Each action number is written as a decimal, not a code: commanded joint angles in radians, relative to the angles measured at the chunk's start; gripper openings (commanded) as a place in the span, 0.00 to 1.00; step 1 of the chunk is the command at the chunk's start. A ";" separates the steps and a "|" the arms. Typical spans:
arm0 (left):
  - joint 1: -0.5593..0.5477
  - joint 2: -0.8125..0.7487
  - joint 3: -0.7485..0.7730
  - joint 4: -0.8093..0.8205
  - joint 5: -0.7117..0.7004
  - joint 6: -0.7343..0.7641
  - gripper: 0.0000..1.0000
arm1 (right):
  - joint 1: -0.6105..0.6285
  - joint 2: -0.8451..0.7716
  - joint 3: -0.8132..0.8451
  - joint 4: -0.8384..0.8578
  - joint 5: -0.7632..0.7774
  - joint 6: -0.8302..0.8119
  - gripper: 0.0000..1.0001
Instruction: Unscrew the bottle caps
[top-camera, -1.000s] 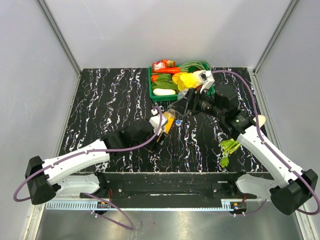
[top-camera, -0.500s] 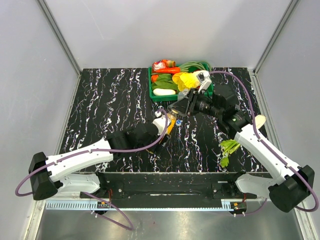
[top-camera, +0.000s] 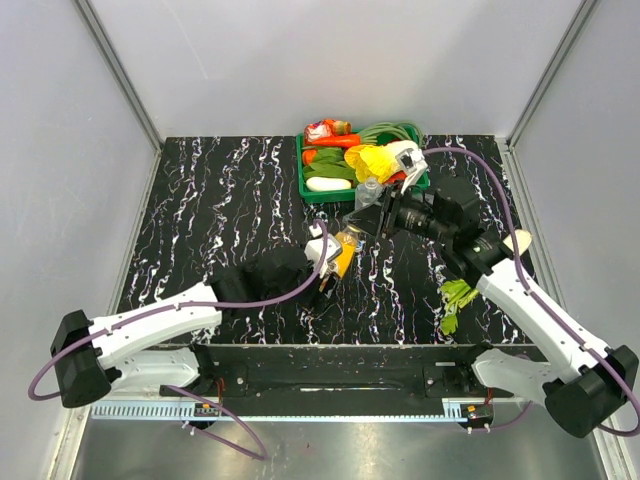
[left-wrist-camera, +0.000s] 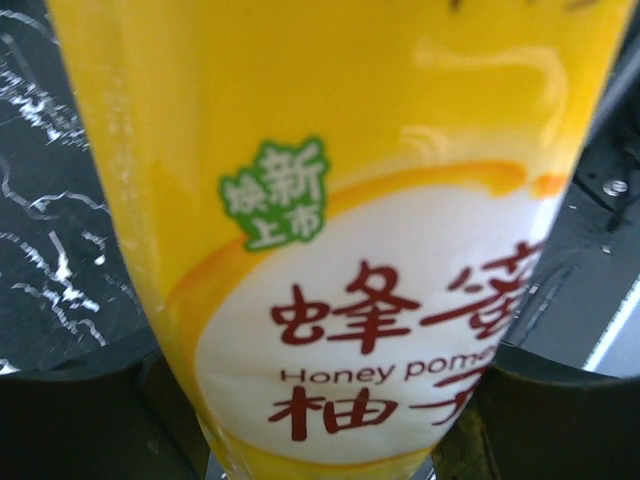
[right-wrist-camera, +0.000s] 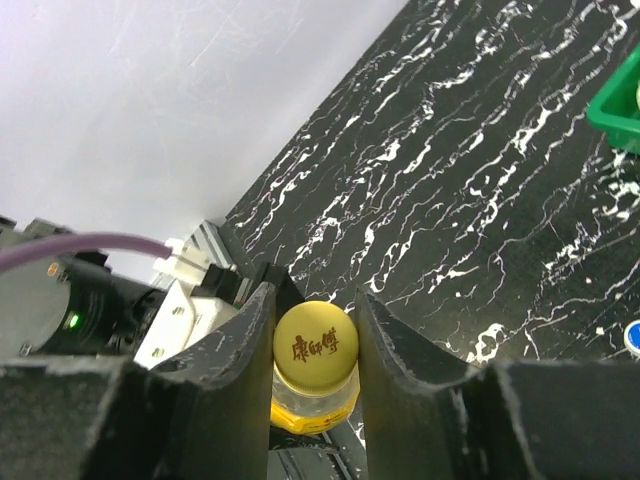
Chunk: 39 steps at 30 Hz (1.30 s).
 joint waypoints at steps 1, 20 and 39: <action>0.057 -0.057 -0.056 0.128 0.266 -0.009 0.00 | 0.008 -0.086 0.000 0.113 -0.115 -0.110 0.00; 0.104 -0.135 -0.142 0.245 0.625 -0.009 0.00 | 0.008 -0.243 -0.063 0.253 -0.228 -0.181 0.00; 0.402 -0.057 -0.167 0.276 0.568 -0.173 0.00 | 0.008 -0.122 -0.150 0.104 -0.025 -0.230 0.00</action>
